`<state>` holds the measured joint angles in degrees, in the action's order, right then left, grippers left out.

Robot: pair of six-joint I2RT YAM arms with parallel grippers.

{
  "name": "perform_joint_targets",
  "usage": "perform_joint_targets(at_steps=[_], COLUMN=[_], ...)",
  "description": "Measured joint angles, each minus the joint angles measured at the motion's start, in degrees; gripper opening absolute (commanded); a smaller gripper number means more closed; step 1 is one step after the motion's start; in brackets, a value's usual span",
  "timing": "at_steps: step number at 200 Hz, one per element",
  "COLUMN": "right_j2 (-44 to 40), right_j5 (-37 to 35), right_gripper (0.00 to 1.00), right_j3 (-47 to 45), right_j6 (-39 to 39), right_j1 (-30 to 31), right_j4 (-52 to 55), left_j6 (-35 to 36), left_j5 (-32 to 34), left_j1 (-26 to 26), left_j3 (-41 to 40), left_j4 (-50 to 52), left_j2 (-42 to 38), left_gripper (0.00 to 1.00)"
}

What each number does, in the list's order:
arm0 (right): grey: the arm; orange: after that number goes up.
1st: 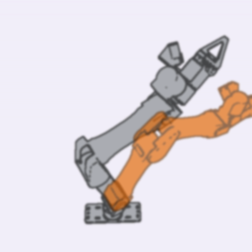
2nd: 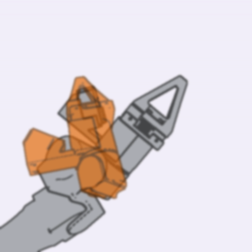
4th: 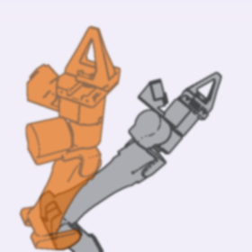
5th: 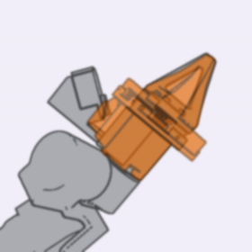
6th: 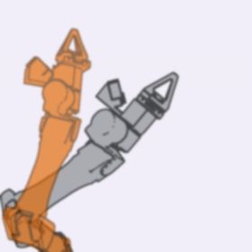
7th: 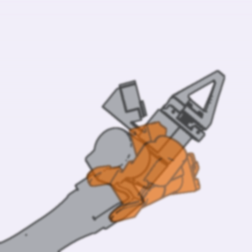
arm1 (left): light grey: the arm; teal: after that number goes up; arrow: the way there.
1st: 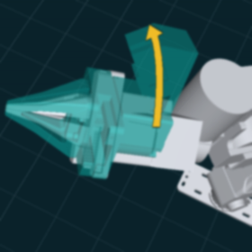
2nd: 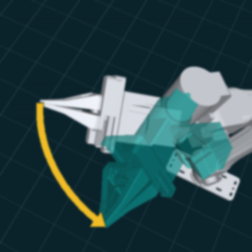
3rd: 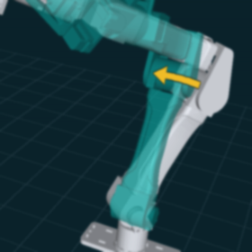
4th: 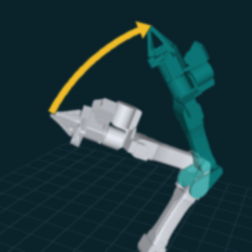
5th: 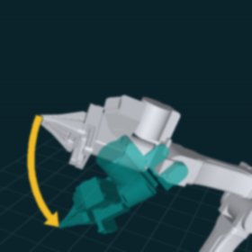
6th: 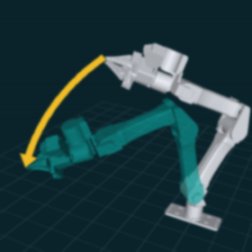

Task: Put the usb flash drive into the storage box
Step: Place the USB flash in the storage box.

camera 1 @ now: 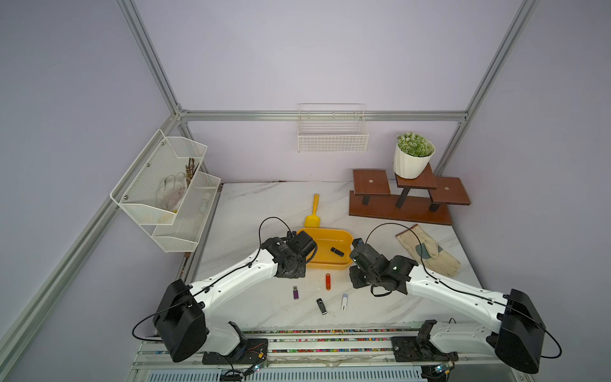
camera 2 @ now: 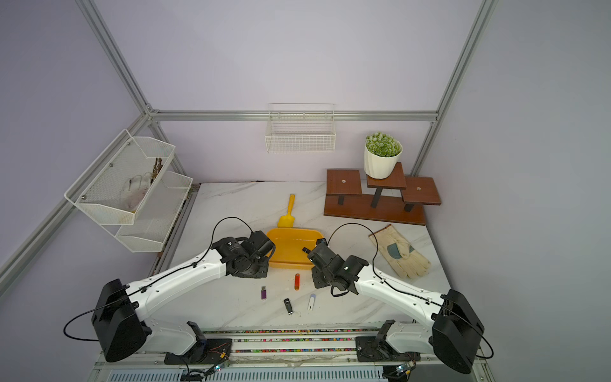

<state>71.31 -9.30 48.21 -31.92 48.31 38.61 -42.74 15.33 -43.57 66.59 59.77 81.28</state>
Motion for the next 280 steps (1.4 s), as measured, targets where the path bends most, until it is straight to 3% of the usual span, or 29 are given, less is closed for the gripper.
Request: perform_joint_targets(at_steps=[55, 98, 167, 266, 280], right_j2=[-6.7, -8.3, -7.3, -5.8, -5.8], right_j5=[-0.8, -2.8, -8.2, -9.0, -8.9], right_gripper=[0.38, 0.37, 0.37, 0.37, 0.37], right_j3=[-1.4, -1.4, -0.4, -0.1, -0.1], right_j6=[-5.0, -8.4, -10.0, -9.4, -9.3], right_j1=[0.1, 0.1, -0.5, -2.4, -2.4], right_j4=[-0.1, 0.5, 1.1, 1.8, 1.9], left_j6=[7.9, 11.6, 14.9, 14.4, 14.3], left_j5=[1.4, -2.3, -8.6, -10.5, -10.5], left_j1=[5.1, 5.8, 5.8, 2.8, 2.4], left_j3=[13.3, 23.5, 37.7, 39.2, 39.2], left_j4=[1.2, 0.7, -0.9, -1.9, -2.1], left_j2=[12.3, 25.5, 38.8, 45.8, 46.0], left_gripper=[0.0, 0.0, 0.0, 0.0, 0.05])
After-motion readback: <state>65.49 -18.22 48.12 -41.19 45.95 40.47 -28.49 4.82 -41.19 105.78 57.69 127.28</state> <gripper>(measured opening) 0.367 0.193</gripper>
